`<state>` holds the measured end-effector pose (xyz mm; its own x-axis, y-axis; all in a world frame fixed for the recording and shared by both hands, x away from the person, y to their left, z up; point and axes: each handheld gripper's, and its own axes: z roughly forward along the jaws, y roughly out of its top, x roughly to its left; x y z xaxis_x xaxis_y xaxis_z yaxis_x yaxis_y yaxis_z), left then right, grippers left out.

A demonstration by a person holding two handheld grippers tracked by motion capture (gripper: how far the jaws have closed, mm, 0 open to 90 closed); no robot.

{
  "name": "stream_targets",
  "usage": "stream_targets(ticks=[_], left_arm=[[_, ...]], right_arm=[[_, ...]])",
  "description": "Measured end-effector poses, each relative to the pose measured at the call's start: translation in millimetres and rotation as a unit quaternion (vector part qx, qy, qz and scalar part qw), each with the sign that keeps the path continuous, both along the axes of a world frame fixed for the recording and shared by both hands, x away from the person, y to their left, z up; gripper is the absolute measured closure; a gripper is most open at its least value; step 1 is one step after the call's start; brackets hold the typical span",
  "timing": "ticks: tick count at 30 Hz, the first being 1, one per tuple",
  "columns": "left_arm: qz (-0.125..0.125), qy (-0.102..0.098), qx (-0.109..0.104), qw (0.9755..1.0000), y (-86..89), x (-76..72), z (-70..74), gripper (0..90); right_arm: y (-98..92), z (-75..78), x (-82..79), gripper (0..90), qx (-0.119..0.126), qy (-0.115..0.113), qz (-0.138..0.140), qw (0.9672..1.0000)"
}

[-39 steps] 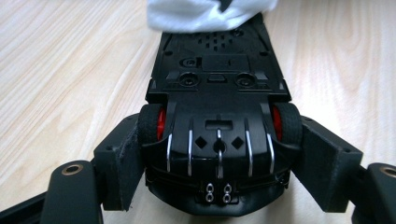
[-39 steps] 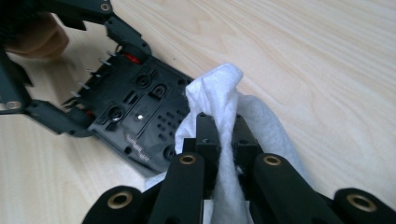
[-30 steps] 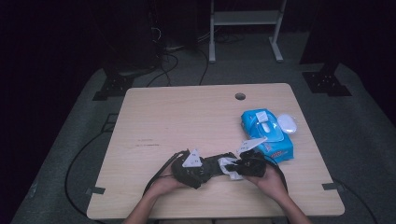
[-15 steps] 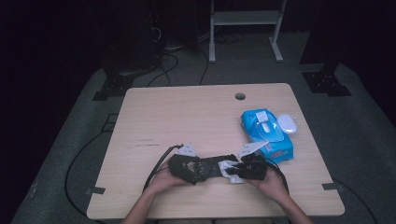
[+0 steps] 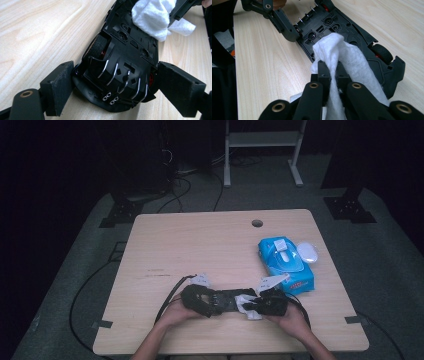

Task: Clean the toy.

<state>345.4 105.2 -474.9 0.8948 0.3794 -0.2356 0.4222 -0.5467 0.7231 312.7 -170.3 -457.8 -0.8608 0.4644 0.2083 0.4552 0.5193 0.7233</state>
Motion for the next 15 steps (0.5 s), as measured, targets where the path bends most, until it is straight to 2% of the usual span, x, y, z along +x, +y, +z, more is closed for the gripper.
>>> stream_targets(ticks=[2, 3, 4, 5, 8, 9, 11, 15], left_arm=[[-0.003, -0.013, 0.007, 0.9999, -0.9, -2.1, 1.5, 16.0], [-0.003, -0.013, 0.007, 0.9999, -0.9, -2.1, 1.5, 16.0], [-0.005, -0.028, 0.011, 0.9995, -2.5, -5.1, 2.9, 16.0], [-0.005, -0.028, 0.011, 0.9995, -2.5, -5.1, 2.9, 16.0], [-0.011, -0.072, 0.028, 0.9970, -6.2, -14.1, 5.9, 16.0], [-0.013, -0.079, 0.030, 0.9963, -6.8, -15.6, 6.2, 16.0], [-0.013, -0.087, 0.030, 0.9956, -7.7, -17.8, 6.3, 16.0], [-0.012, -0.089, 0.031, 0.9955, -7.6, -18.7, 6.2, 16.0]], right_arm=[[0.4, 0.0, -1.6, 86.3, -0.002, -0.004, -0.001, 1.0000], [0.4, -0.2, -2.5, 86.4, -0.002, -0.006, -0.001, 1.0000], [0.1, -0.4, -3.2, 86.4, -0.002, -0.008, 0.000, 1.0000], [0.1, -0.4, -3.2, 86.4, -0.002, -0.008, 0.000, 1.0000], [-0.9, -1.1, -8.5, 86.5, -0.003, -0.016, -0.004, 0.9999], [-1.2, -1.3, -10.3, 86.5, -0.003, -0.018, -0.005, 0.9998], [-1.4, -1.0, -11.6, 86.5, -0.006, -0.019, -0.006, 0.9998], [-1.9, -1.5, -13.1, 86.6, -0.004, -0.020, -0.009, 0.9998]])
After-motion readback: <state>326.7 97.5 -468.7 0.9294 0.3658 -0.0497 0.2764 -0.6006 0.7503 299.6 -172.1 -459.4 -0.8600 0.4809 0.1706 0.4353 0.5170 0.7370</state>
